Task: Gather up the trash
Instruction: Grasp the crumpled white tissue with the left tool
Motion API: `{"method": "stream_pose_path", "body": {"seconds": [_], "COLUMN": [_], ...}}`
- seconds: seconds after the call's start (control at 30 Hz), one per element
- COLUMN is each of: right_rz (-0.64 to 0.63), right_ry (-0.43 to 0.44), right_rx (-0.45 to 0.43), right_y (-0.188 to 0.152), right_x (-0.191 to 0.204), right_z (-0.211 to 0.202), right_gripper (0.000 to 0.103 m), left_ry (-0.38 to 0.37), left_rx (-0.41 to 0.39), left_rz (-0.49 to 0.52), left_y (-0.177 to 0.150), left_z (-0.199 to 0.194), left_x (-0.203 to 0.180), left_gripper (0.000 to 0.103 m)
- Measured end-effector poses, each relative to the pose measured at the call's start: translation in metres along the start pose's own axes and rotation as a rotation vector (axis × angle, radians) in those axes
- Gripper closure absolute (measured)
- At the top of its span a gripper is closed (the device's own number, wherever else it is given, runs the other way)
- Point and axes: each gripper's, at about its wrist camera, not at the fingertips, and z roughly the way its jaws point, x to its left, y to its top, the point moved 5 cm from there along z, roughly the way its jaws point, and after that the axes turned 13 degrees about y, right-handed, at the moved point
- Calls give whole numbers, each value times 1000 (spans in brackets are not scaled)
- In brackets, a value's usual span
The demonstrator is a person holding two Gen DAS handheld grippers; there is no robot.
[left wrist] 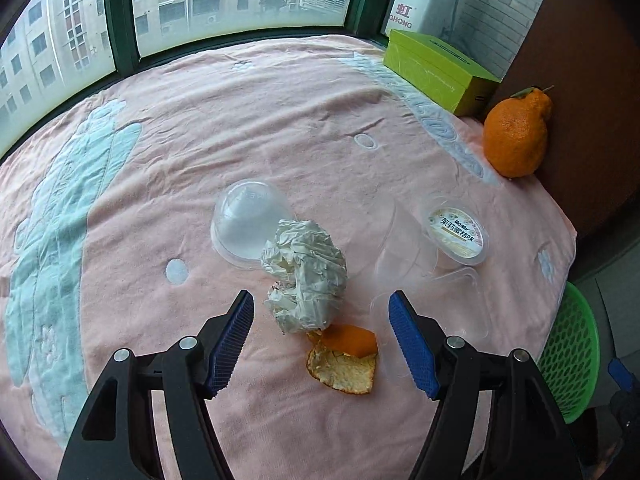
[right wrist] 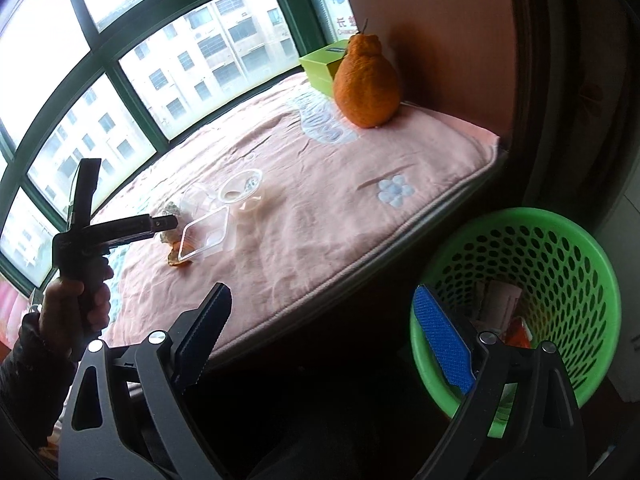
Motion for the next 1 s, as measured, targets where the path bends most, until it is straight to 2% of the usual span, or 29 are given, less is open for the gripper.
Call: {"method": "stream_pose_path", "body": {"seconds": [0.33, 0.4, 0.5, 0.83, 0.93, 1.0], "right_rz": [-77, -91, -108, -143, -147, -180], "right_ry": [5, 5, 22, 59, 59, 28], "right_rx": [59, 72, 92, 156, 168, 175], "right_y": [6, 6, 8, 13, 15, 16], "right_x": [31, 37, 48, 82, 89, 96], "right_z": [39, 48, 61, 108, 123, 132], "right_gripper": [11, 11, 11, 11, 11, 11], "left_ry": [-65, -76, -94, -142, -153, -153], "left_rx": [38, 38, 30, -23, -44, -59], "left_rz": [-7, -9, -11, -40, -54, -55], "left_y": [1, 1, 1, 3, 5, 7], "left_z": [21, 22, 20, -5, -16, -22], "left_x": [3, 5, 8, 25, 33, 38], "left_gripper": [48, 57, 64, 67, 67, 67]}}
